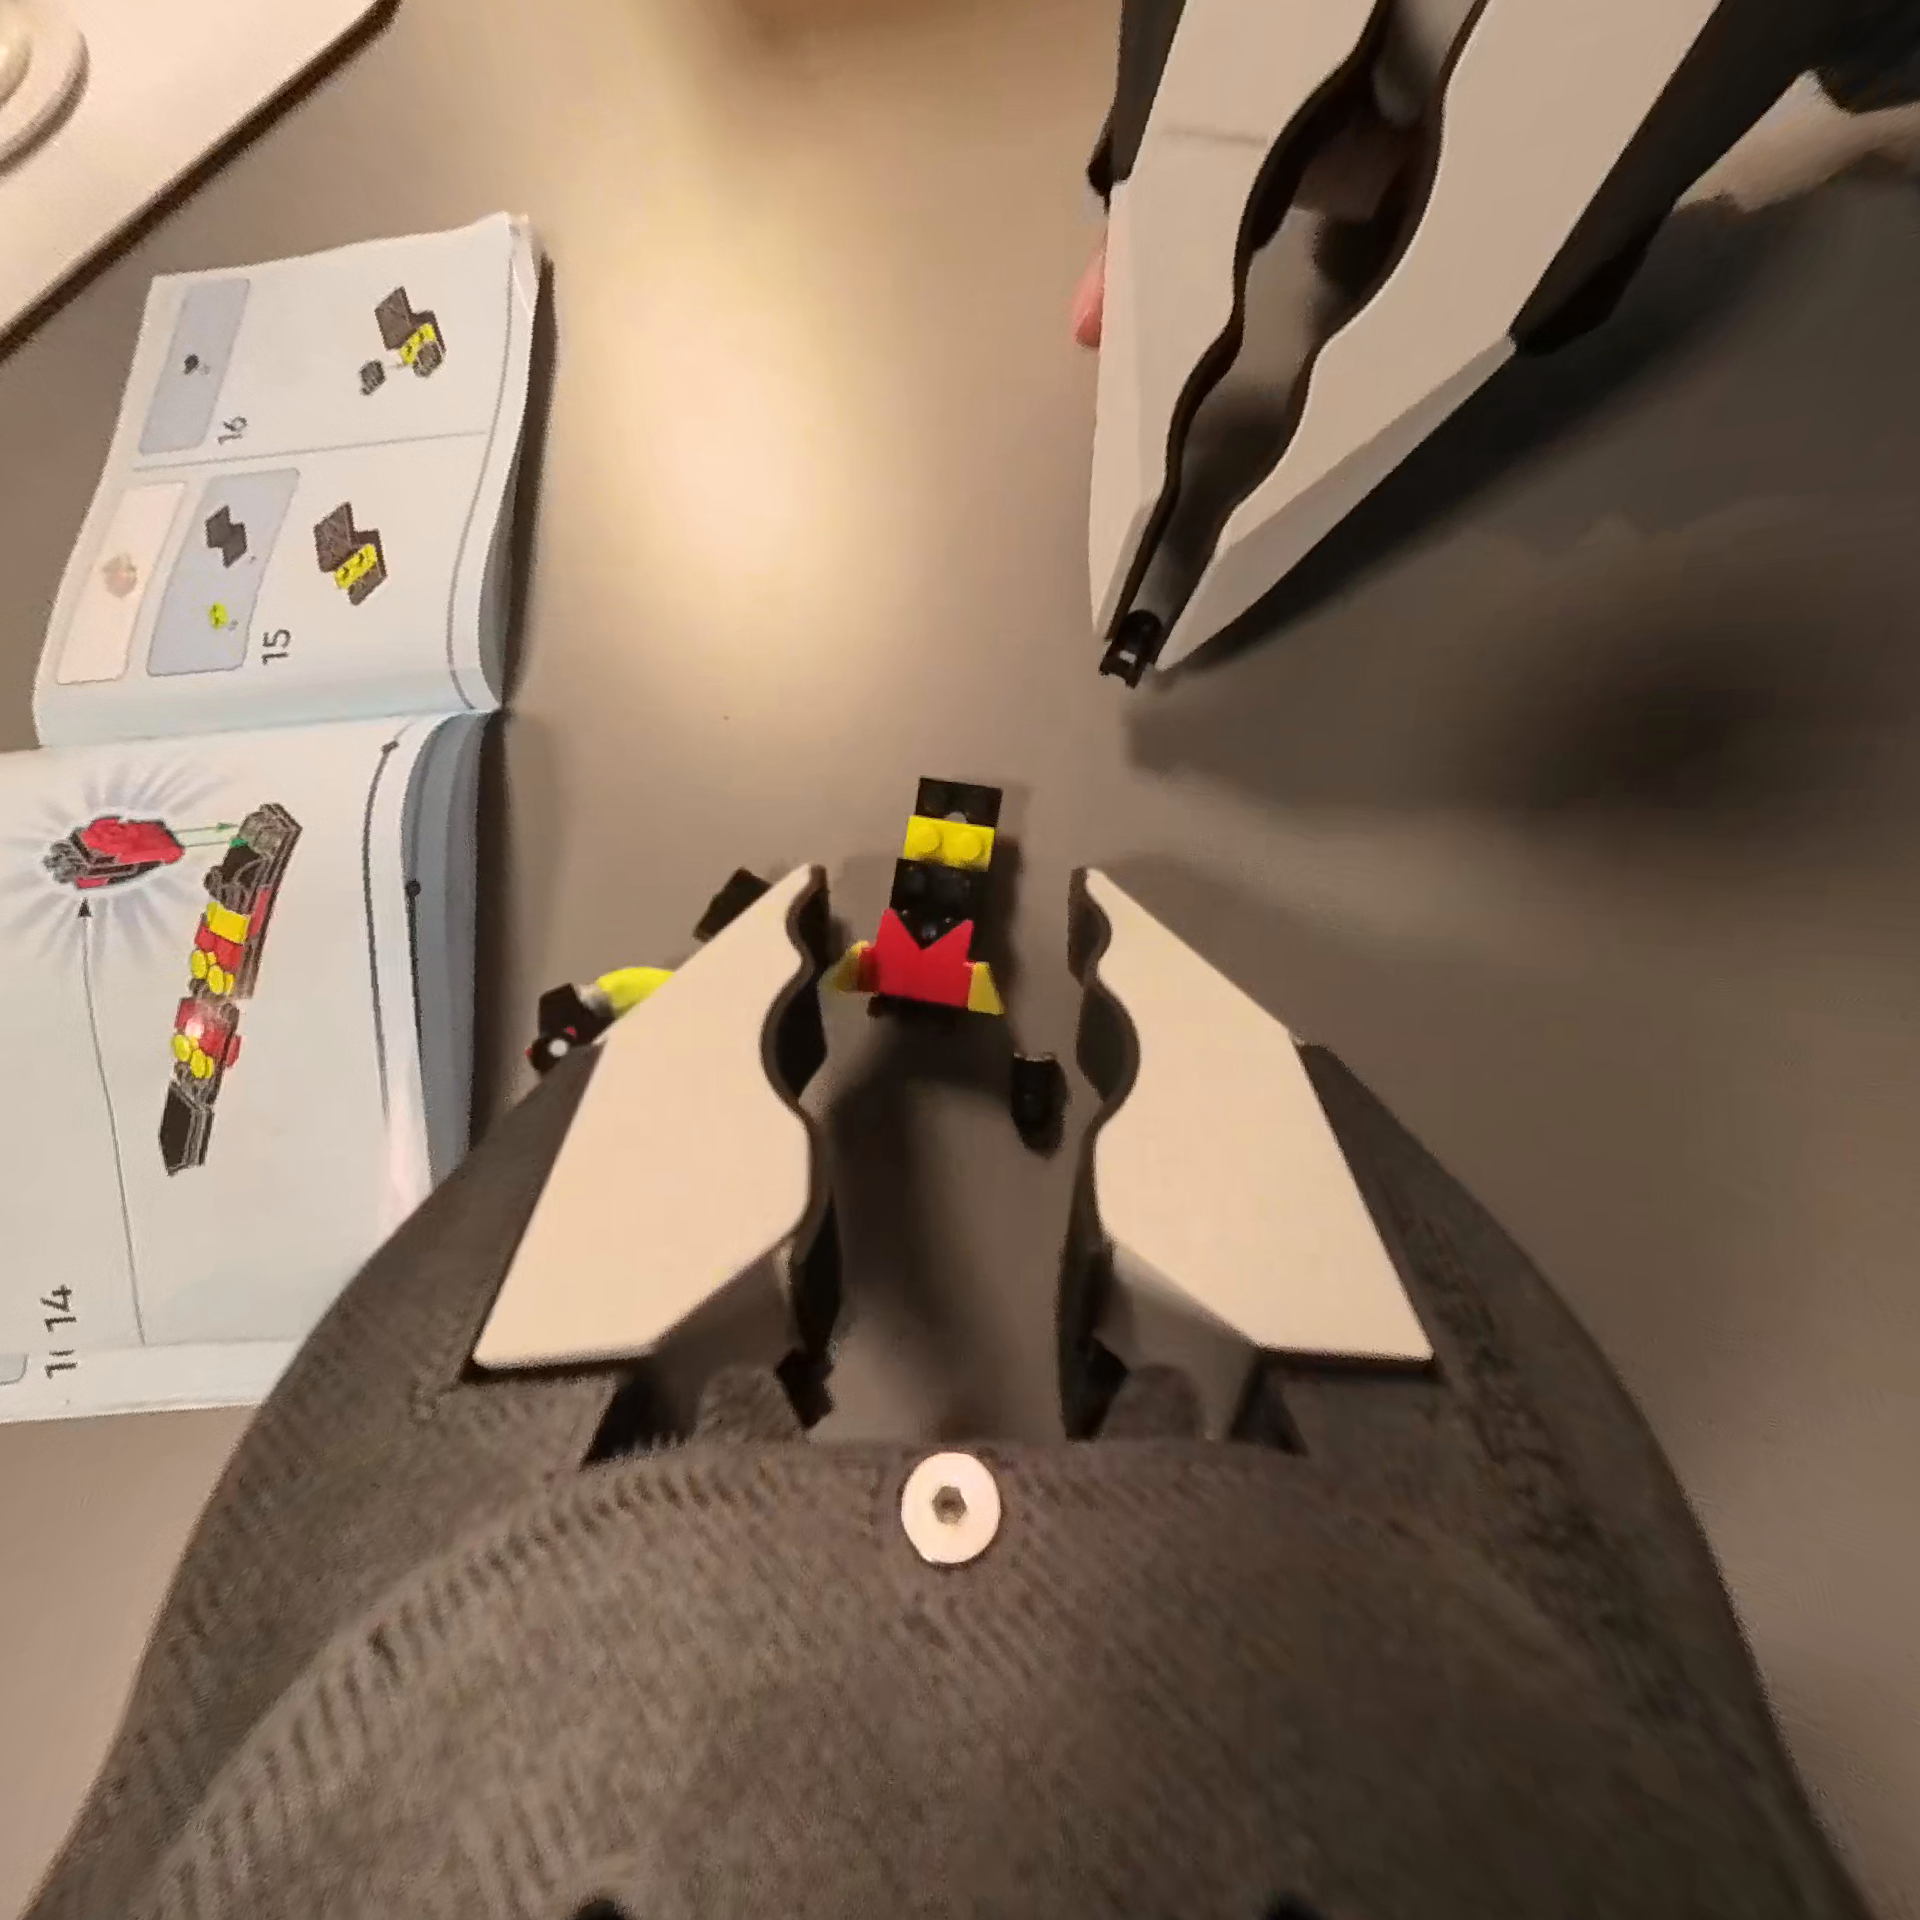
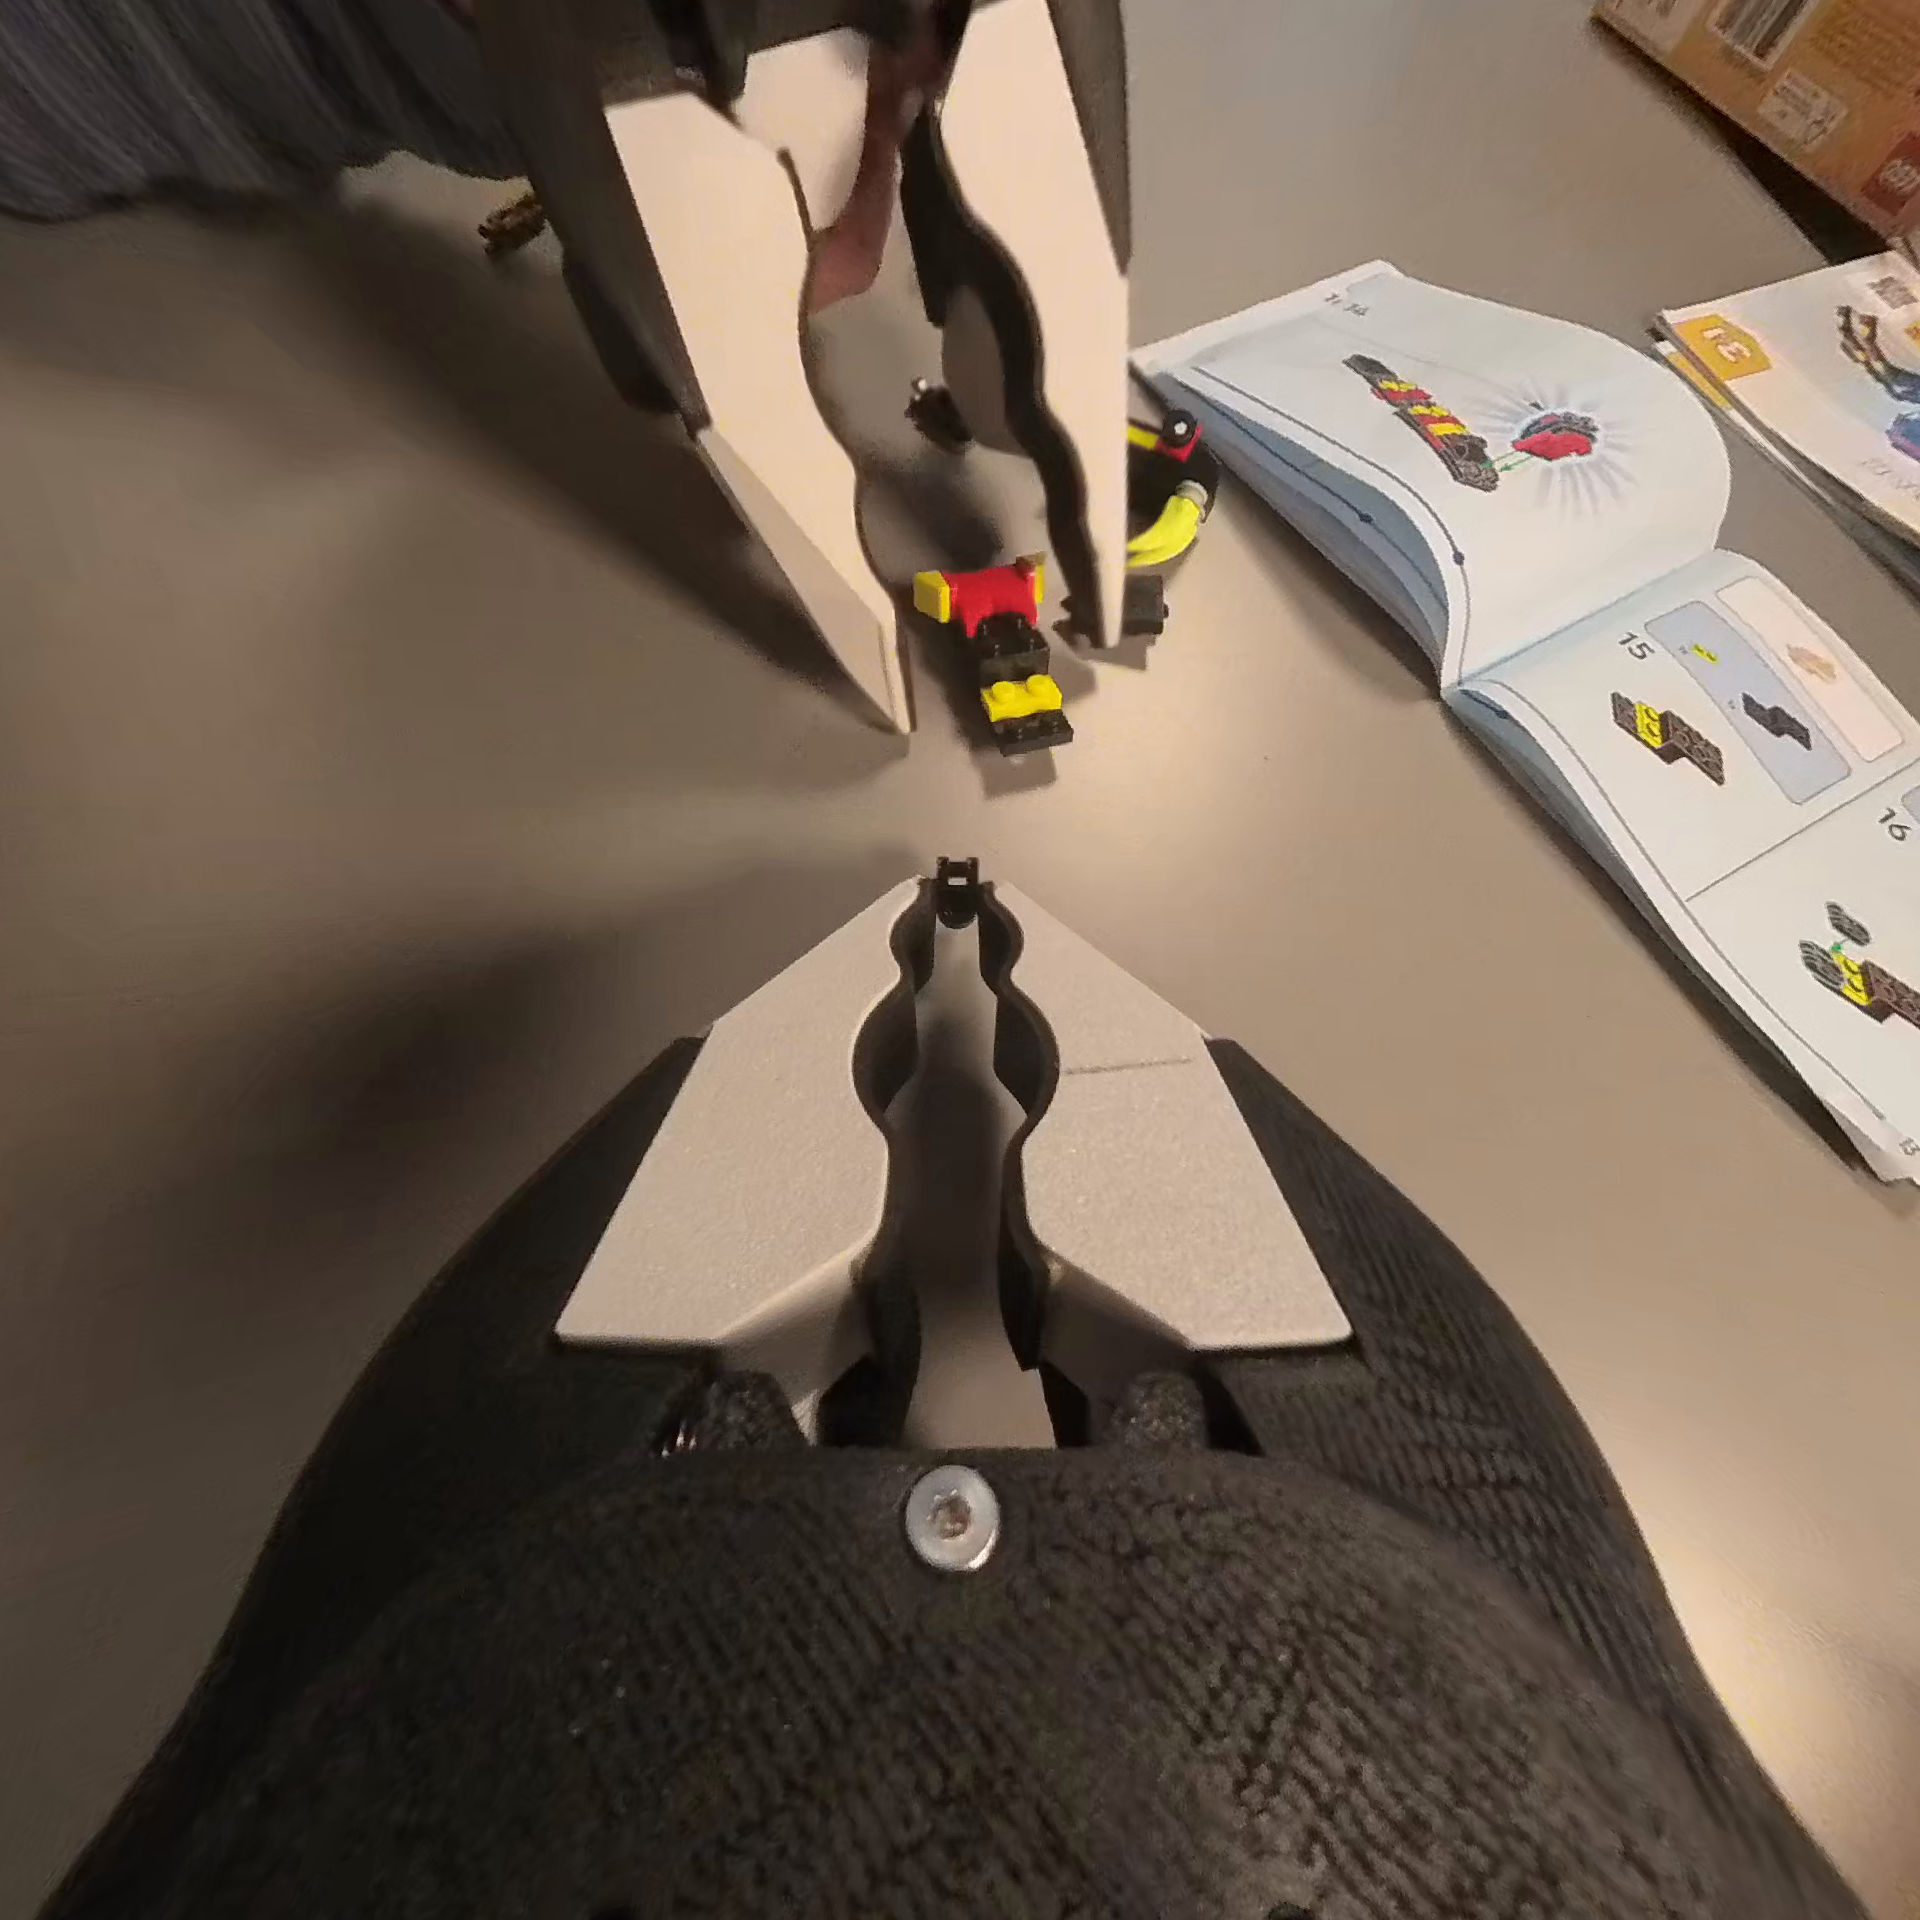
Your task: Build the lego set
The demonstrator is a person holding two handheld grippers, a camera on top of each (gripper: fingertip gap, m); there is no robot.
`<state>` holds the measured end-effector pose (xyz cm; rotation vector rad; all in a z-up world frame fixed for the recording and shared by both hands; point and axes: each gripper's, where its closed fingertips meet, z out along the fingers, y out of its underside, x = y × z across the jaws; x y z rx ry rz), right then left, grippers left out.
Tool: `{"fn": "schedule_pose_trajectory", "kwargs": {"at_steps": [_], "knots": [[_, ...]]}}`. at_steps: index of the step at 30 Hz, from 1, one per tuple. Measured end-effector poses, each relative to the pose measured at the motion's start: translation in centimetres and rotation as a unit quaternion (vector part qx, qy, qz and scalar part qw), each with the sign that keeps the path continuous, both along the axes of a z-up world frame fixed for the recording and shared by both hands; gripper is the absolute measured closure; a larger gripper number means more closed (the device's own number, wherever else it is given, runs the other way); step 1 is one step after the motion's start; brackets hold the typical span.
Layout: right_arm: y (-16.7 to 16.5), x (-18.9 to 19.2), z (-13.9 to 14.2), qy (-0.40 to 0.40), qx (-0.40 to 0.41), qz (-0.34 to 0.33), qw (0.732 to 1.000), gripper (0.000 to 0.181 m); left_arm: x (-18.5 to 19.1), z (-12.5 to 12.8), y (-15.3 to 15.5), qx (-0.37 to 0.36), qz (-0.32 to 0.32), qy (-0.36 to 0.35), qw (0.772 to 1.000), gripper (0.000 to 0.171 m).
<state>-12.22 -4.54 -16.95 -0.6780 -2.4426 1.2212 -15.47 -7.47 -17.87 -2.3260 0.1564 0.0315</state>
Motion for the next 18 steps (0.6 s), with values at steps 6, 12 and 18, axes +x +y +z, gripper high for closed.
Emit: {"fn": "schedule_pose_trajectory", "kwargs": {"at_steps": [6, 12, 18], "knots": [[0.43, -0.12, -0.28, -0.004, 0.008, -0.009, 1.0, 0.175, -0.04, 0.1, -0.16, 0.011, 0.008, -0.013, 1.0, 0.128], [0.54, -0.15, -0.68, -0.013, 0.018, -0.013, 1.0, 0.175, 0.28, -0.21, -0.42, 0.01, 0.007, -0.028, 1.0, 0.132], [0.76, -0.1, -0.95, -0.025, 0.02, -0.018, 0.999, 0.167, 0.15, -0.23, -0.48, 0.015, 0.017, -0.033, 0.999, 0.133]]}}
